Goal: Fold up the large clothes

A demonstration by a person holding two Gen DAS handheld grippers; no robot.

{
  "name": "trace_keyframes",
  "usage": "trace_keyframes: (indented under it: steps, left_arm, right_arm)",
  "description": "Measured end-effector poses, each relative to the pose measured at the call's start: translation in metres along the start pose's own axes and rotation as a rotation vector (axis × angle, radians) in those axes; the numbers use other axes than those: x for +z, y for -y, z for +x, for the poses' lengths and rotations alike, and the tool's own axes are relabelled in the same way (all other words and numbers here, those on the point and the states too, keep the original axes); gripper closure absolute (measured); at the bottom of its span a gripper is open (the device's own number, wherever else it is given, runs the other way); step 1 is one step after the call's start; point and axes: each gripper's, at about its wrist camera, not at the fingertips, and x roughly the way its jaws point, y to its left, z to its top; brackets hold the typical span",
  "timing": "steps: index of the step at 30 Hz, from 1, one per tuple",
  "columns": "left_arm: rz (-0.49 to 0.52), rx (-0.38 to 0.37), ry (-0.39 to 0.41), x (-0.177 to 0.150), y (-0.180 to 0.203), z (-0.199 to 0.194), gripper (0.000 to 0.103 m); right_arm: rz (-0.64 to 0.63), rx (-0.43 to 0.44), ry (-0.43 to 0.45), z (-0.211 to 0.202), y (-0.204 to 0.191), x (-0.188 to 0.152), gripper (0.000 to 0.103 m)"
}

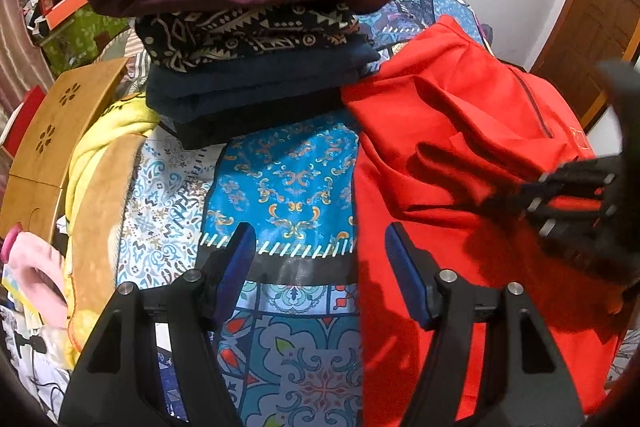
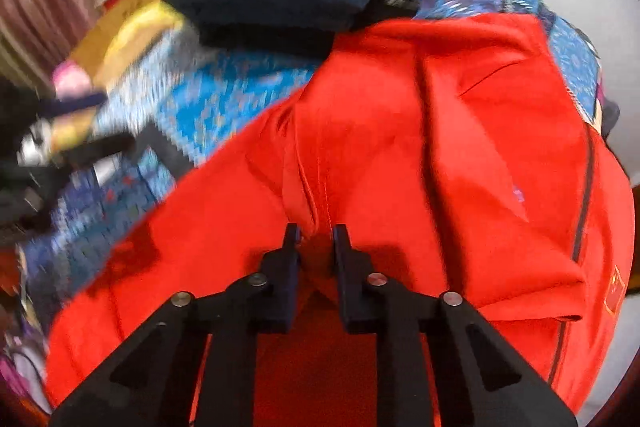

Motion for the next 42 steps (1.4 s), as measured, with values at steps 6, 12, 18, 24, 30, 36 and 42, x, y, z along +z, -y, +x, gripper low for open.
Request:
trace_keyframes:
  steps: [6, 12, 18, 24, 30, 36, 42]
  left_arm:
    - [0.037, -0.022, -0.019, 0.006, 0.017, 0.011, 0.037]
    - [0.089, -0.043, -0.052, 0.016, 0.040, 0.031, 0.037]
    - [0.156, -0.058, -0.120, 0.018, 0.065, 0.067, 0.037]
    - [0.158, 0.055, -0.096, 0.019, 0.073, 0.096, 0.030]
    - [0.095, 0.153, -0.042, 0.029, 0.059, 0.102, 0.028]
    - [0.030, 0.194, -0.032, 0.032, 0.033, 0.103, 0.026]
    - [0.011, 0.175, -0.057, 0.029, 0.028, 0.108, 0.025]
  right_arm:
    - [0.140, -0.009, 0.147, -0.045, 0.038, 0.016, 0.093]
    - [0.299, -0.043, 0.306, -0.103, 0.096, 0.028, 0.094]
    - [0.439, -0.146, 0.447, -0.154, 0.149, 0.017, 0.094]
    - [0.539, -0.233, 0.517, -0.181, 0.183, -0.010, 0.094]
    - [0.610, -0.260, 0.492, -0.181, 0.209, -0.035, 0.094]
    - [0.671, -0.259, 0.397, -0.159, 0.227, -0.070, 0.094]
    - [0.753, -0.240, 0.277, -0.131, 0.248, -0.112, 0.094]
